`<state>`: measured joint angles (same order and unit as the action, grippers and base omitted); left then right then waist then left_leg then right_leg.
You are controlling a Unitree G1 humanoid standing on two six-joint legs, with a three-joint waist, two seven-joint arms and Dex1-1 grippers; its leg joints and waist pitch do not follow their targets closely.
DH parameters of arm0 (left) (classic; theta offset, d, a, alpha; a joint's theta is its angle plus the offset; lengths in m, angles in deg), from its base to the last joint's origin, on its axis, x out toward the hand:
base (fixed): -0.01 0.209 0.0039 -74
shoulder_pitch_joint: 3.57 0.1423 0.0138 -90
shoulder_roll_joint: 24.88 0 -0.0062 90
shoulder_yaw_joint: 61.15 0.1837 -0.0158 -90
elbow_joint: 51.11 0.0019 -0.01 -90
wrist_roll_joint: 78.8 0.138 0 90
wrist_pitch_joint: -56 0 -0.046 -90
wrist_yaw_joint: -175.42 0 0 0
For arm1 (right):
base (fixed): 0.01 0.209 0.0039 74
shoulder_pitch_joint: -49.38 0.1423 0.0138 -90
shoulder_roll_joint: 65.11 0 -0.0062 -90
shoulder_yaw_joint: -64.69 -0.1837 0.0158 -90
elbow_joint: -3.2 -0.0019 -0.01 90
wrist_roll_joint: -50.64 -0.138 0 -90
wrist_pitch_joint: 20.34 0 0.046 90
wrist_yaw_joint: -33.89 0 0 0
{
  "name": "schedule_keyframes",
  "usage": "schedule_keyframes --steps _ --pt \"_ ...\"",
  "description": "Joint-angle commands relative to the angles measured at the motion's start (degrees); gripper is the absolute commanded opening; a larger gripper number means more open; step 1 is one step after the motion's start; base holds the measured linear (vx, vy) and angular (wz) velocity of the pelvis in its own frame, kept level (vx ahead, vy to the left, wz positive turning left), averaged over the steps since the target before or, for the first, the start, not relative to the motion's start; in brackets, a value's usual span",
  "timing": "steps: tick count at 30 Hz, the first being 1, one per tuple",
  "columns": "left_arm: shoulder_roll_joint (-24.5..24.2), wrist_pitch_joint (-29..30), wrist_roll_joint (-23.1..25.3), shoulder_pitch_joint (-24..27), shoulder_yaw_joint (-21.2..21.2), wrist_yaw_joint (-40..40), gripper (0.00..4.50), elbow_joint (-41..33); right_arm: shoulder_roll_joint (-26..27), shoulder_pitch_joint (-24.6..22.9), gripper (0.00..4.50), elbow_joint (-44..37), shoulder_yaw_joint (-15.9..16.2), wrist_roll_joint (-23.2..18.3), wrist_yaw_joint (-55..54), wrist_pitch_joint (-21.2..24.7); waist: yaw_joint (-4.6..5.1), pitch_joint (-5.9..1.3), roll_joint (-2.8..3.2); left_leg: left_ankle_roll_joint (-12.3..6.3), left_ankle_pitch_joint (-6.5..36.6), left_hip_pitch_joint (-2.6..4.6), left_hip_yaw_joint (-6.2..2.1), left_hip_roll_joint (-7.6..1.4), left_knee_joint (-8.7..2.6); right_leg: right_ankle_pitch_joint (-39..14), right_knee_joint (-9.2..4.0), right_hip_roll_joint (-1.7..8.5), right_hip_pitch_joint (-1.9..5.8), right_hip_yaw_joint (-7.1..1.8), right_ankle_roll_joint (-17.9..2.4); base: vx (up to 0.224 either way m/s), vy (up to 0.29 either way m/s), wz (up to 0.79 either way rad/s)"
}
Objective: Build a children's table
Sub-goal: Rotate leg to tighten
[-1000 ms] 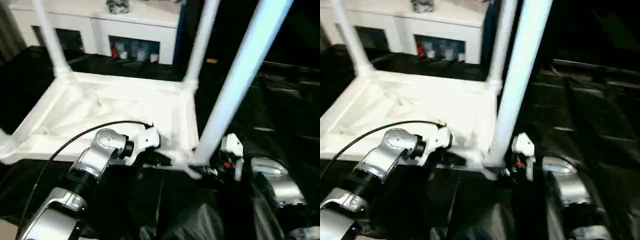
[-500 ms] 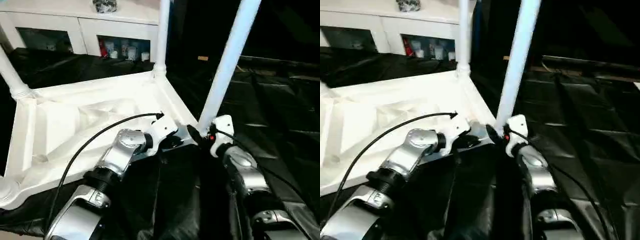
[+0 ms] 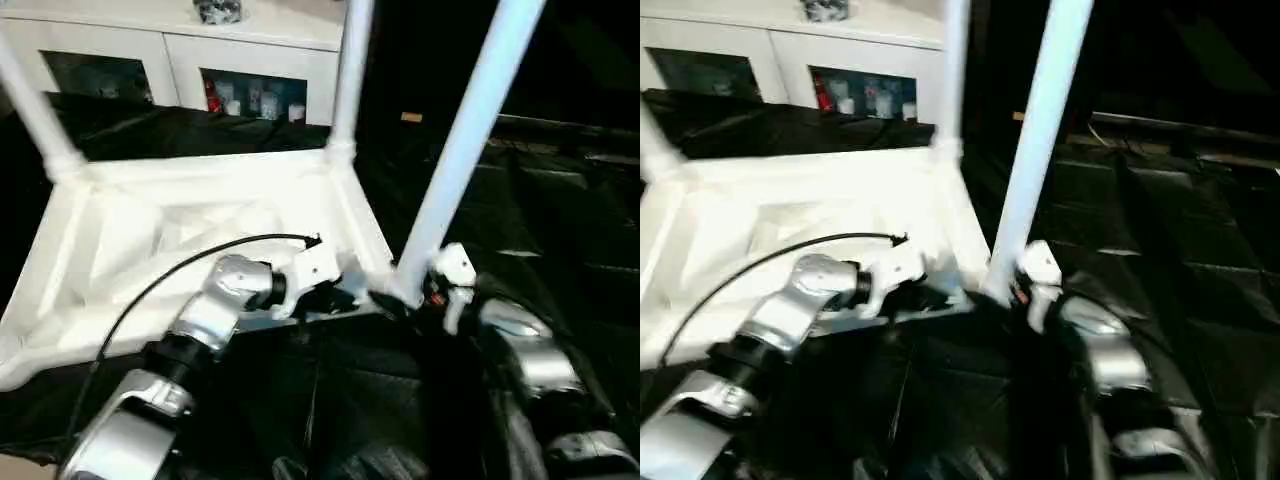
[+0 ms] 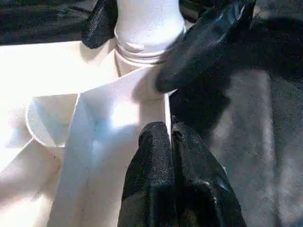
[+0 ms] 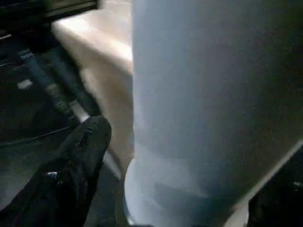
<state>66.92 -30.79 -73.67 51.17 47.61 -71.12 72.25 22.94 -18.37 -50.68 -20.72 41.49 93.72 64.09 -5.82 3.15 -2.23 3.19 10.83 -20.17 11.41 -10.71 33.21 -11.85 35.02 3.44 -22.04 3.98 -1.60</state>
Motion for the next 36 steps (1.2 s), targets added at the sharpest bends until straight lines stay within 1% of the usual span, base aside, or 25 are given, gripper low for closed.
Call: schedule_keyframes --steps 1,2,5,7,8,10,11,12,14,15,18,22,23,24,25,26,27,28,29,30,31,32,33,34,36 --pt "0.3 -1.6 -1.4 -0.3 1.7 -3.0 0.00 -2.7 -0.6 -1.6 3.97 -2.1 5.8 0.0 9.0 2.0 -0.29 -3.18 -0.31 -4.88 9.4 0.33 -1.53 -3.52 -3.56 -9.3 -4.32 5.72 2.66 -3.24 -12.8 0.000 0.000 0.00" --pt "-0.8 -1.6 -1.9 -0.1 1.8 -5.2 0.00 -3.2 -1.8 -2.0 3.74 -3.2 6.6 -0.5 12.1 2.7 -0.44 -3.15 -0.23 -4.89 9.3 0.30 -1.48 -3.66 -3.57 -9.5 -4.31 5.74 2.54 -3.31 -12.5 0.000 0.000 0.00" --pt "-2.7 -1.2 -3.0 0.3 2.0 -8.7 0.00 -4.1 -2.7 -2.2 3.60 -4.5 7.4 -1.1 15.2 3.7 -0.73 -3.25 0.17 -4.61 9.3 0.37 -1.50 -3.76 -3.58 -8.8 -4.16 5.70 2.45 -3.28 -12.9 0.000 0.000 0.00" --pt "-3.2 -1.5 -3.1 0.4 2.2 -9.5 0.00 -3.7 -3.1 -2.2 3.33 -4.9 7.8 -1.4 16.8 4.3 -0.93 -3.33 0.38 -4.35 9.6 0.48 -1.50 -3.73 -3.57 -7.7 -4.07 5.70 2.39 -3.23 -13.4 0.000 0.000 0.00" --pt "-3.4 -1.8 -2.9 0.4 2.4 -9.9 0.00 -3.5 -3.4 -2.3 3.20 -5.1 8.1 -1.5 17.7 4.6 -1.00 -3.31 0.26 -4.16 9.6 0.45 -1.48 -3.70 -3.59 -7.7 -4.13 5.72 2.43 -3.24 -13.5 0.000 0.000 0.00" --pt "-3.5 -1.8 -3.0 0.4 2.4 -10.2 0.00 -3.3 -3.5 -2.4 3.18 -5.4 8.3 -1.5 18.3 4.8 -1.06 -3.31 0.32 -3.95 9.7 0.47 -1.53 -3.73 -3.66 -7.9 -4.08 5.69 2.42 -3.20 -13.6 0.000 0.000 0.00" --pt "-3.6 -1.5 -3.4 0.3 2.1 -10.7 0.00 -3.2 -3.8 -2.7 2.98 -6.3 8.9 -1.6 19.4 5.1 -1.12 -3.32 0.40 -3.51 10.1 0.54 -1.50 -3.71 -3.63 -8.0 -4.15 5.70 2.38 -3.22 -13.7 0.000 0.000 0.00" --pt "-3.6 -1.5 -3.4 0.3 2.1 -10.7 0.00 -3.2 -3.8 -2.7 2.98 -6.3 8.9 -1.6 19.4 5.1 -1.27 -3.35 0.81 -3.36 10.2 0.59 -1.58 -3.72 -3.65 -8.0 -4.11 5.76 2.43 -3.23 -13.7 0.000 0.000 0.00" --pt "-4.2 -1.3 -3.6 0.5 2.2 -11.8 0.00 -3.5 -4.1 -3.3 2.86 -7.2 9.8 -1.5 20.6 5.4 -1.37 -3.39 0.51 -3.39 9.8 0.53 -1.55 -3.68 -3.62 -6.9 -4.02 5.67 2.50 -3.23 -13.6 0.000 0.000 0.00" --pt "-4.3 -1.3 -3.6 0.5 2.2 -12.0 0.00 -3.6 -4.2 -3.5 2.77 -7.3 9.9 -1.5 20.7 5.4 -1.44 -3.43 0.67 -3.45 9.8 0.49 -1.56 -3.67 -3.63 -6.6 -4.02 5.71 2.53 -3.23 -13.7 0.000 0.000 0.00" --pt "-4.5 -1.2 -3.9 0.7 2.3 -12.4 0.00 -3.9 -3.9 -3.9 2.68 -7.7 10.0 -1.5 20.7 5.9 -1.44 -3.46 0.65 -3.32 9.7 0.46 -1.58 -3.65 -3.61 -6.4 -3.97 5.71 2.59 -3.20 -13.8 0.000 0.000 0.00" --pt "-3.5 -0.6 -3.9 0.6 1.6 -9.9 0.00 -3.5 -1.6 -4.5 2.63 -7.7 8.7 -1.1 15.1 6.9 -1.36 -3.37 0.58 -3.02 10.0 0.55 -1.58 -3.65 -3.68 -7.1 -4.07 5.66 2.47 -3.22 -13.6 0.000 0.000 0.00" --pt "-2.8 -0.5 -3.1 0.3 1.4 -7.5 0.00 -2.6 -0.7 -4.4 2.63 -6.7 7.8 -0.8 12.3 7.2 -1.26 -3.21 0.55 -2.65 10.9 0.56 -1.62 -3.62 -3.83 -8.9 -4.28 5.72 2.40 -3.21 -13.3 0.000 0.000 0.00" --pt "-1.4 0.1 -2.0 -0.1 1.0 -3.7 0.00 -1.5 1.0 -4.0 2.63 -5.1 6.5 -0.6 7.7 8.4 -1.12 -3.12 0.18 -2.42 11.5 0.54 -1.65 -3.59 -3.94 -10.6 -4.50 5.79 2.41 -3.21 -12.9 0.000 0.000 0.00" --pt "-0.6 1.3 -2.0 -0.1 0.9 -2.8 0.00 -1.5 2.0 -3.6 2.63 -4.0 5.7 -0.6 5.1 9.1 -0.93 -2.89 0.42 -1.54 13.8 0.89 -1.77 -3.53 -4.08 -15.6 -5.08 6.06 2.10 -3.23 -12.1 0.000 0.000 0.00" --pt "0.7 2.2 -1.5 0.0 0.9 -0.5 0.00 -1.6 4.1 -2.9 2.63 -2.2 4.6 -0.3 0.4 9.3 -0.74 -2.78 0.29 -0.79 15.5 1.18 -1.92 -3.46 -4.12 -20.3 -5.65 6.23 1.98 -3.25 -11.0 0.000 0.000 0.00" --pt "1.0 2.3 -1.3 0.0 0.9 0.2 0.00 -1.6 4.6 -2.7 2.62 -1.8 4.4 -0.1 -0.7 9.3 -0.61 -2.73 0.39 -0.30 16.1 1.27 -2.03 -3.58 -4.25 -21.9 -5.72 6.31 1.79 -3.31 -10.6 0.000 0.000 0.00" --pt "2.2 2.9 -1.0 -0.3 0.5 2.6 0.00 -1.2 6.3 -1.8 2.62 -0.1 3.5 0.4 -4.7 9.0 -0.11 -2.56 0.40 0.46 17.5 1.04 -2.32 -3.56 -4.47 -24.7 -5.86 6.31 1.73 -3.24 -9.7 -0.057 0.008 -0.08" --pt "3.2 3.4 -0.6 -0.5 0.2 4.9 0.00 -0.9 7.8 -1.0 2.62 1.0 2.8 0.6 -8.0 9.1 0.26 -2.53 0.30 0.97 18.7 0.92 -2.65 -3.47 -4.69 -28.0 -6.24 6.38 1.91 -2.94 -8.2 -0.057 0.008 -0.08" --pt "3.2 3.4 -0.6 -0.5 0.2 4.9 0.00 -0.9 7.8 -1.0 2.62 1.0 2.8 0.6 -8.0 9.1 0.26 -2.53 0.30 0.97 18.7 0.92 -2.65 -3.47 -4.69 -28.0 -6.24 6.38 1.91 -2.94 -8.2 -0.058 0.017 -0.13" --pt "4.7 3.7 0.0 -1.1 -0.2 8.4 0.00 -0.1 9.6 -0.2 2.62 2.2 2.1 1.2 -12.2 9.1 0.73 -2.56 0.24 1.19 19.4 0.84 -2.81 -3.41 -4.73 -29.6 -6.51 6.36 1.76 -2.95 -6.9 0.000 0.000 0.00" --pt "6.8 4.6 0.7 -1.9 -0.6 12.8 0.00 0.9 12.2 1.1 2.62 4.1 1.3 2.4 -18.8 8.7 1.06 -2.53 0.33 1.32 20.1 1.06 -2.77 -3.37 -4.63 -30.1 -6.67 6.36 1.44 -3.04 -6.8 0.000 0.000 0.00" --pt "6.8 4.6 0.7 -1.9 -0.6 12.8 0.00 0.9 12.2 1.1 2.62 4.1 1.3 2.4 -18.8 8.7 1.19 -2.44 0.35 1.51 20.2 1.08 -2.81 -3.36 -4.67 -30.5 -6.73 6.37 1.35 -3.00 -6.8 0.000 0.000 0.00" --pt "7.7 5.1 1.2 -2.3 -0.7 14.3 0.00 1.2 13.3 1.8 2.62 5.1 0.9 3.3 -22.4 8.3 1.24 -2.52 0.22 1.52 20.7 1.12 -2.91 -3.23 -4.61 -31.1 -6.81 6.42 1.37 -2.95 -6.4 0.000 0.000 0.00" --pt "8.9 5.4 1.8 -2.8 -0.7 16.0 0.00 1.4 14.7 2.8 2.62 6.3 0.2 4.0 -26.7 8.3 1.34 -2.38 0.28 1.38 21.3 1.15 -2.95 -3.16 -4.65 -32.3 -7.02 6.38 1.19 -2.93 -5.8 0.000 0.000 0.00"
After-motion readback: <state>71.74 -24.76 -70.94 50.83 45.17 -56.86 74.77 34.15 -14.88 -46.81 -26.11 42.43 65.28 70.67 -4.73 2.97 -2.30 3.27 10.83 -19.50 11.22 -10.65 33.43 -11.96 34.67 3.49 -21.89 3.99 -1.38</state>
